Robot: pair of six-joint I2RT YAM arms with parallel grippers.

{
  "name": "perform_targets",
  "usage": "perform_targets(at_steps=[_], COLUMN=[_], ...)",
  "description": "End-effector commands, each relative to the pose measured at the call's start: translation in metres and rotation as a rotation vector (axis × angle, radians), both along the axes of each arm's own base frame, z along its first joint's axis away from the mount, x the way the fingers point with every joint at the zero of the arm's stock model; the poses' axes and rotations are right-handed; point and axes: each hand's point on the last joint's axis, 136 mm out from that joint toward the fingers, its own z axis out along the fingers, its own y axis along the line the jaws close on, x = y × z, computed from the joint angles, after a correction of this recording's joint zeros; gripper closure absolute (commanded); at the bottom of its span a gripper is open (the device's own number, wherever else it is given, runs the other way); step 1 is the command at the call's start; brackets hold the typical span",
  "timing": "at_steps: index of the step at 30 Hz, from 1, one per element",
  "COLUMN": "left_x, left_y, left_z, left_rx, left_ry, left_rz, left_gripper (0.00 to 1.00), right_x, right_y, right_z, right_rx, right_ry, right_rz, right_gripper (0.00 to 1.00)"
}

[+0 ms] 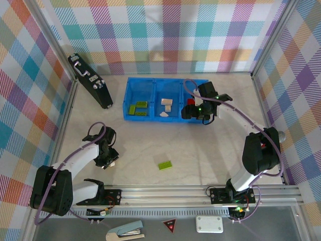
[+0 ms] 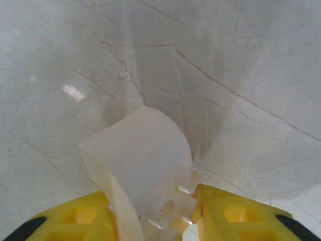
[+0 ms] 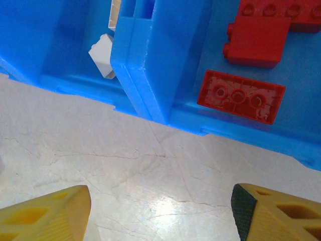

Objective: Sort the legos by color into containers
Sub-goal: Pick up the lego from the bottom-left of the table.

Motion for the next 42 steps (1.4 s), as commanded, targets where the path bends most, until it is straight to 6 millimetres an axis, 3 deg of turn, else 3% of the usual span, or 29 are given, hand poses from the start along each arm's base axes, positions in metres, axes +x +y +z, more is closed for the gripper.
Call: perform_targets(at_steps=[1,11,26,34,42], left_x=[0.001,0.016,0.056,0.096,0.145], left_y=[-0.002,-0.002,-0.014,-0.023,-0.043], left_z=[-0.002,0.023,0.085,0.112,0.121], left_rx=[0.001,0.018,0.015,0.040,0.015], left_ry=[0.008,-0.049,-0.187,-0.225,-0.232], left_rz=[-0.031,-0.106,-0.320,-0.448,-0.550], left_gripper=[0.65,0.72,0.78,0.78,0.79], right_x=[-0.003,-0.003,-0.018,-0.032,-0.039], right_y=[-0.002,-0.007,-0.022,-0.036,-0.050], right_z=[0.010,0.007,-0.004,0.003,0.011], right_rx=[0.006,-0.025,-0.078,-0.111,-0.155], right_ry=[-0.029,-0.020,0.024,0.030,0.028], right_rz=[0.008,0.001,-0.042,-0.102,-0.161], right_gripper=[0.25,0.25,0.25,0.25,0.25])
